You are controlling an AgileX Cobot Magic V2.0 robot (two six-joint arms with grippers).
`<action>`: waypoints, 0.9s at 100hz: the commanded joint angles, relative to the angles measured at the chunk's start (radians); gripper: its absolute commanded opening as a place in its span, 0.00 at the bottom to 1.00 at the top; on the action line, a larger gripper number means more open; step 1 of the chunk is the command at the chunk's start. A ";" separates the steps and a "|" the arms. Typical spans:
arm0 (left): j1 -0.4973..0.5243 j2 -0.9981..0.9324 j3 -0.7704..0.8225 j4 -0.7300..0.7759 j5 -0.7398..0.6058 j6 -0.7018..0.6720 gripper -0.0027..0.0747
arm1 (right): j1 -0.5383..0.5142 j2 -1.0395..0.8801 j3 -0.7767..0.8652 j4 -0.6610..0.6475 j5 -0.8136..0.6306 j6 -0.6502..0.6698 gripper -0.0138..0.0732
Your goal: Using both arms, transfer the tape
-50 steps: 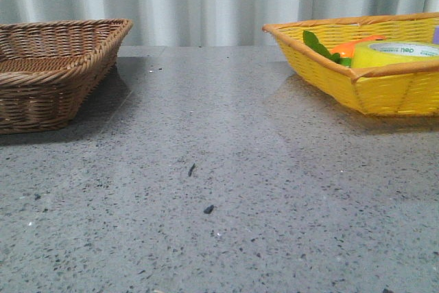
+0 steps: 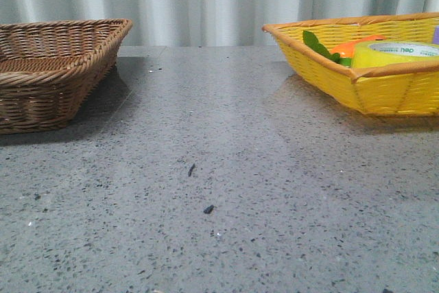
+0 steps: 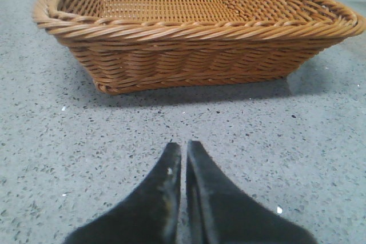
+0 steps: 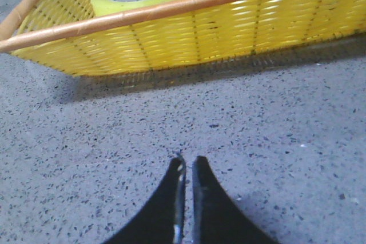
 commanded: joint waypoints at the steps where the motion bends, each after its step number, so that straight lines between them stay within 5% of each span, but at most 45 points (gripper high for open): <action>1: -0.006 -0.028 0.012 -0.005 -0.064 -0.011 0.01 | -0.007 -0.019 0.023 -0.012 -0.011 -0.009 0.09; 90: -0.006 -0.028 0.012 -0.005 -0.064 -0.011 0.01 | -0.007 -0.019 0.023 -0.039 -0.022 -0.009 0.09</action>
